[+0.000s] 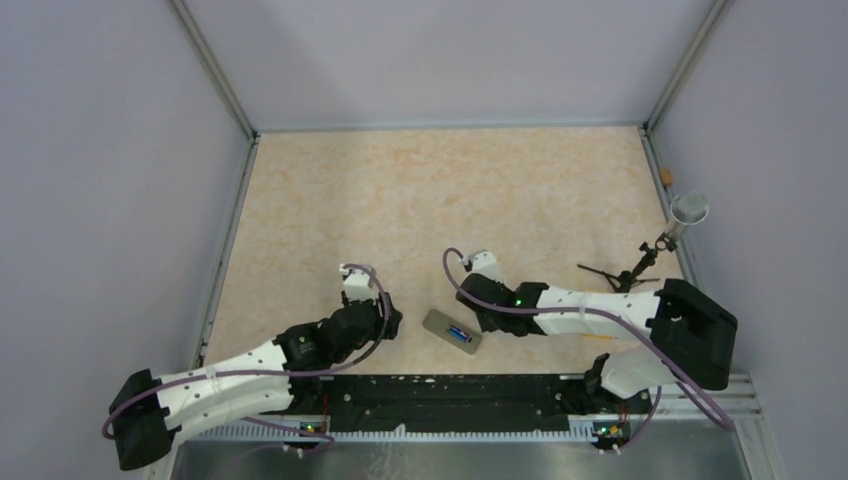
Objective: Load the batteries into the remote control
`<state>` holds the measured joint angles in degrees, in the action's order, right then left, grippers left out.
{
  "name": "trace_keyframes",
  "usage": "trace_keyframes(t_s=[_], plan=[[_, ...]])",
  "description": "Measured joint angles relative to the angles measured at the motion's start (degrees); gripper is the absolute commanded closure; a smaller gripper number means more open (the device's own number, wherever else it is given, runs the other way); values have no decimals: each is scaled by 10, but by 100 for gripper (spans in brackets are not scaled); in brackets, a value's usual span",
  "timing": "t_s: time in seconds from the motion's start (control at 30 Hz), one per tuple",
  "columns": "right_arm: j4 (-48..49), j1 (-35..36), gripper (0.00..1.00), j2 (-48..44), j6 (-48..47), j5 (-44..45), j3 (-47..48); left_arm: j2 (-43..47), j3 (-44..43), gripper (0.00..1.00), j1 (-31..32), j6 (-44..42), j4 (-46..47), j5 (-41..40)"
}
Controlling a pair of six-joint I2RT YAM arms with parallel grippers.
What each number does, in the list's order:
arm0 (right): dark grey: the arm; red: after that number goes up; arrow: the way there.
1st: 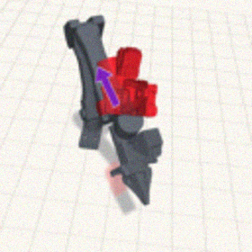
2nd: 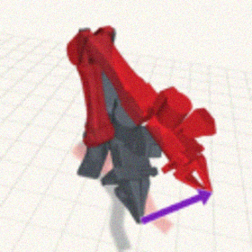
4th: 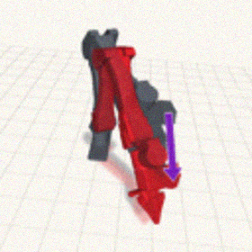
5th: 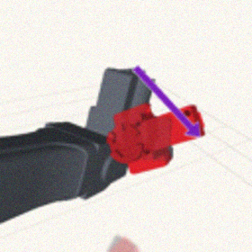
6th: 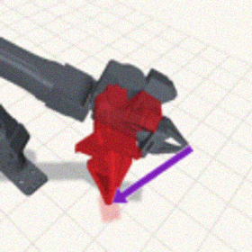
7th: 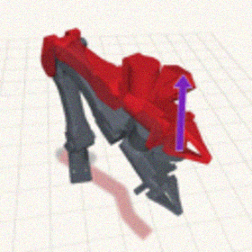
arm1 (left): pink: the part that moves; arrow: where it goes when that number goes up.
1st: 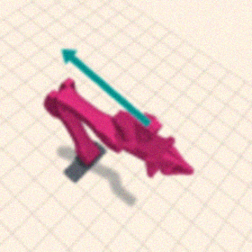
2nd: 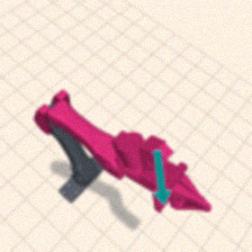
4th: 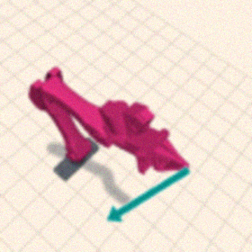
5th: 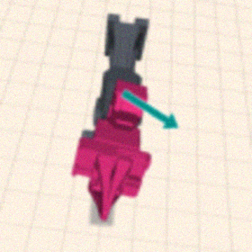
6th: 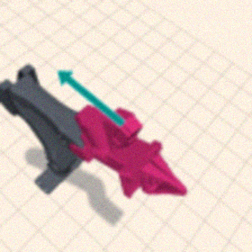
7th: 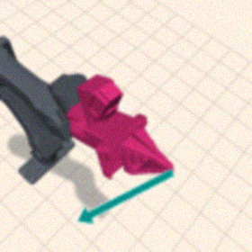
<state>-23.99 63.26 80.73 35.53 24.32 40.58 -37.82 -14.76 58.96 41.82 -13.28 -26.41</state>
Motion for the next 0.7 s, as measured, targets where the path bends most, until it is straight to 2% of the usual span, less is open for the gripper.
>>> trace_keyframes(t_s=[0.3, 0.7], plan=[[-57, 0, 89, -76, -87, -9, 57, -6, 0, 39, 0, 0, 0, 0], [-152, -4, 90, -84, -213, -91, 143, 15, 0, 39, 0, 0, -1, 0]])
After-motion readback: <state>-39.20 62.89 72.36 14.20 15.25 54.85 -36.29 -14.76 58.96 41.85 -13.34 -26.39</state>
